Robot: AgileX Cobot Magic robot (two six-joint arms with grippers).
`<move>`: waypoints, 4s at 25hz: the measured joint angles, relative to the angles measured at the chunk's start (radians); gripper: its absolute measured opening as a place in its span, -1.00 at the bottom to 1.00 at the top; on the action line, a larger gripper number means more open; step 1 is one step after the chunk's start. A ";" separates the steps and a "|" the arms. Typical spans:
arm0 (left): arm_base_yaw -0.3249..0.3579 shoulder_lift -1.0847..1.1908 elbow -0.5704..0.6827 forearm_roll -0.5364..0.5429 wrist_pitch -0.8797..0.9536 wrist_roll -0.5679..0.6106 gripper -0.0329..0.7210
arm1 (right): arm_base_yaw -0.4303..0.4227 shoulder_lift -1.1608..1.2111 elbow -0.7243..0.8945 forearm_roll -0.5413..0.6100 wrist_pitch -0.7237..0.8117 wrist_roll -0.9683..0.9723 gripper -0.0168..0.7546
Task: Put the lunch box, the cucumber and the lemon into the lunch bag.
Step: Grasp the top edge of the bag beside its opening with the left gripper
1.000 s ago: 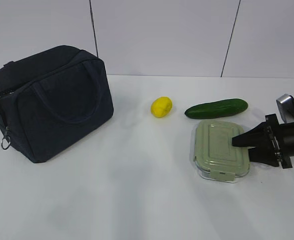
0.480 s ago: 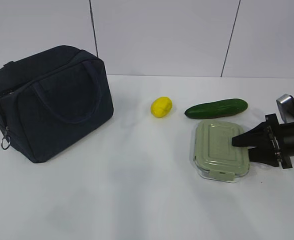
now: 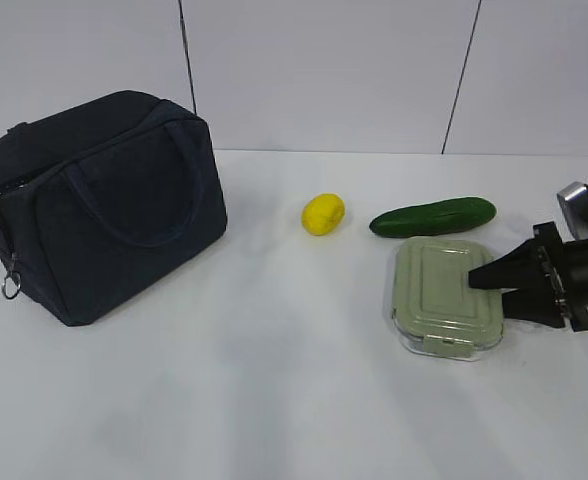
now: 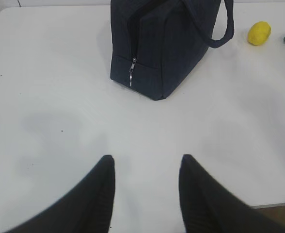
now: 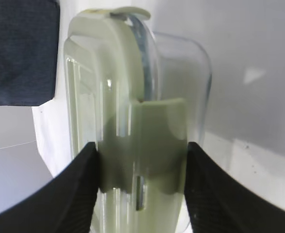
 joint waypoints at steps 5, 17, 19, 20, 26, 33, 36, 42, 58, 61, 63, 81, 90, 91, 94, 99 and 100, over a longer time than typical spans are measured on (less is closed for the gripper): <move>0.000 0.000 0.000 0.000 0.000 0.000 -0.11 | 0.000 -0.044 0.000 -0.004 -0.004 0.013 0.08; 0.000 0.053 -0.072 0.044 0.011 0.000 -0.11 | 0.000 -0.084 0.000 -0.060 -0.006 0.086 0.08; 0.000 0.129 -0.109 0.059 0.028 0.000 -0.11 | 0.000 -0.113 0.000 -0.060 -0.006 0.088 0.08; 0.000 0.175 -0.124 0.063 0.028 0.000 -0.11 | 0.000 -0.124 0.000 -0.060 -0.004 0.090 0.08; 0.000 0.441 -0.254 0.076 -0.129 0.000 -0.11 | 0.000 -0.153 0.000 -0.064 -0.002 0.110 0.08; 0.000 0.788 -0.369 0.077 -0.241 0.002 0.14 | 0.000 -0.156 0.000 -0.064 -0.002 0.118 0.09; 0.000 0.912 -0.444 0.077 -0.283 0.010 0.25 | 0.000 -0.156 0.000 -0.064 -0.002 0.118 0.09; 0.071 1.147 -0.617 -0.034 -0.357 0.118 0.28 | 0.000 -0.156 0.000 -0.064 -0.002 0.118 0.09; 0.468 1.765 -1.065 -0.702 0.020 0.705 0.28 | 0.000 -0.156 0.000 -0.060 -0.002 0.120 0.09; 0.462 1.803 -1.087 -0.745 0.040 0.740 0.27 | 0.000 -0.156 0.000 -0.058 -0.002 0.120 0.09; 0.457 1.831 -1.089 -0.755 0.057 0.763 0.27 | 0.000 -0.156 0.000 -0.057 -0.002 0.120 0.09; 0.374 1.961 -1.107 -0.710 0.103 0.852 0.24 | 0.000 -0.156 0.000 -0.055 -0.002 0.120 0.09; 0.370 1.970 -1.107 -0.690 0.103 0.852 -0.23 | 0.000 -0.156 0.000 -0.050 -0.002 0.122 0.09; 0.370 1.970 -1.107 -0.690 0.103 0.852 -0.37 | 0.000 -0.156 0.000 -0.050 -0.002 0.122 0.09; 0.370 1.970 -1.107 -0.712 0.103 0.852 -0.70 | 0.000 -0.156 0.000 -0.050 -0.002 0.122 0.09; 0.370 1.972 -1.107 -0.781 0.103 0.852 -0.87 | 0.000 -0.156 0.000 -0.045 -0.002 0.124 0.09; 0.370 1.972 -1.107 -0.799 0.103 0.852 -0.87 | 0.000 -0.156 0.000 -0.040 -0.002 0.129 0.09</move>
